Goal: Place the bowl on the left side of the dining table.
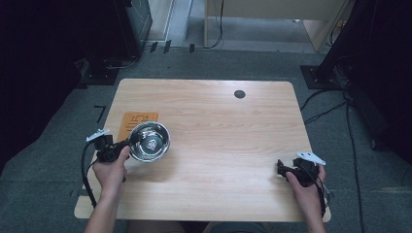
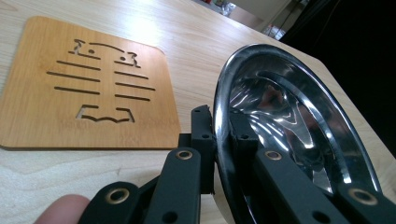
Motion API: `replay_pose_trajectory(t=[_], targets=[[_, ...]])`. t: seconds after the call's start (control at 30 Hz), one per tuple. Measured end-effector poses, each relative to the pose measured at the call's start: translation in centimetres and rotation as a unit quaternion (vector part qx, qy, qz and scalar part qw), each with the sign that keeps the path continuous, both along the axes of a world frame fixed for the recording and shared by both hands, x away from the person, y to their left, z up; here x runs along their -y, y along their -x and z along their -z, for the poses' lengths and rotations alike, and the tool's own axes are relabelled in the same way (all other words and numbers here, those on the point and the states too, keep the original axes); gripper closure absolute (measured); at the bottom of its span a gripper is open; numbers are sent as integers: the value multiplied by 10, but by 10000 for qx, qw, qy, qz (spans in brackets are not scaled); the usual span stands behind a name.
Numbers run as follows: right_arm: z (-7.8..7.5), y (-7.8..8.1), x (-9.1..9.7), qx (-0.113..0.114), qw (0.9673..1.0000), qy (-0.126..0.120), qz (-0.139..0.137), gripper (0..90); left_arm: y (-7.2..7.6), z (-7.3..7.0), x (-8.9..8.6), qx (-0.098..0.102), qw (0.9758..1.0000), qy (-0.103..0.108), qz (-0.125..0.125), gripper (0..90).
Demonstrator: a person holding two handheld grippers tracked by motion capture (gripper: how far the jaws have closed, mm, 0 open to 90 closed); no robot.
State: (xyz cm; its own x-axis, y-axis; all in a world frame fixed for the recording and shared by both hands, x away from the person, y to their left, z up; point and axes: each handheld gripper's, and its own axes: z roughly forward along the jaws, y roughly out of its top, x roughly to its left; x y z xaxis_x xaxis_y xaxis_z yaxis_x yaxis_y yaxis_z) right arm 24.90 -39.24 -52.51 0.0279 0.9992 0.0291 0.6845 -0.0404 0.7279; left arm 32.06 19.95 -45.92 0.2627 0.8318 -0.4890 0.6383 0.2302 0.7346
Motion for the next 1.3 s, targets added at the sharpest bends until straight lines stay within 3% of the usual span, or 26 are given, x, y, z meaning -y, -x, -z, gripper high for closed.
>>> replay_pose_trajectory(t=[0.7,0.83,1.3], targets=[[0,0,0,0,10000,-1,0,104,-15,7,-4,-45,9994,-25,-328,847],[0,0,0,-2,10000,3,-6,104,-20,10,-8,-71,9985,-43,-534,847],[0,0,0,4,10000,1,-7,104,-28,17,-21,-149,9957,-95,-906,847]])
